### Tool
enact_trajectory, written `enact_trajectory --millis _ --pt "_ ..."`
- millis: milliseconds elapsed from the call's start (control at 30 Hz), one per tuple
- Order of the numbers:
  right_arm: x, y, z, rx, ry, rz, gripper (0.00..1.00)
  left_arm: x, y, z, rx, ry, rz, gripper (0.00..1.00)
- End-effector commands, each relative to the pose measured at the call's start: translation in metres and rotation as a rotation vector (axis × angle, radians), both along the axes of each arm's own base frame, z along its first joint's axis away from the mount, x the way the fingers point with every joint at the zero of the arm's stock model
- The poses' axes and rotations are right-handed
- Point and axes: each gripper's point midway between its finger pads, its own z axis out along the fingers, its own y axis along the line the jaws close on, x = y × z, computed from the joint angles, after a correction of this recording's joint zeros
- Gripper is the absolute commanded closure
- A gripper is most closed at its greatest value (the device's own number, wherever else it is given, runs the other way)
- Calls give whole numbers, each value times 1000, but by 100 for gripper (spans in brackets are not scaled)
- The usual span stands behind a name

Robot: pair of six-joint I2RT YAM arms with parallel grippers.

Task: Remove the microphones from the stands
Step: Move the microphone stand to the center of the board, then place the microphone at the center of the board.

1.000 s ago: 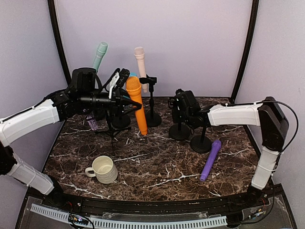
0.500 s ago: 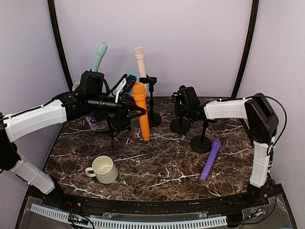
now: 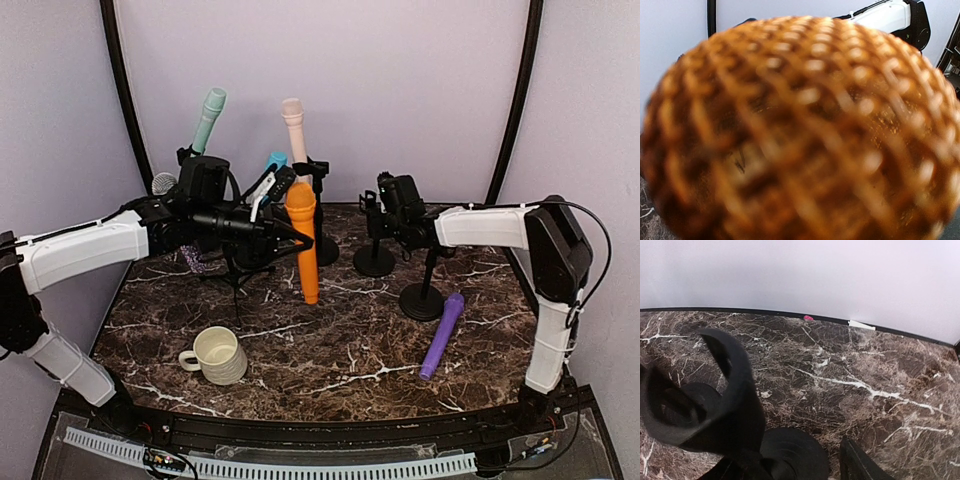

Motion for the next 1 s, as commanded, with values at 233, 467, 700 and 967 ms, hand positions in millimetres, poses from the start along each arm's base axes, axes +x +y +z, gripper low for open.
enact_trajectory --millis 233,467,700,967 --pt "-24 2 79 60 -132 139 23 -3 -11 -16 35 0 -1 100" --pt "-61 8 95 131 -120 277 8 10 -25 -33 38 109 17 100" --pt "-88 10 110 192 -96 364 2 23 -48 -37 12 162 83 100" --pt "-120 -12 145 259 -143 354 1 15 -86 -80 51 335 113 100"
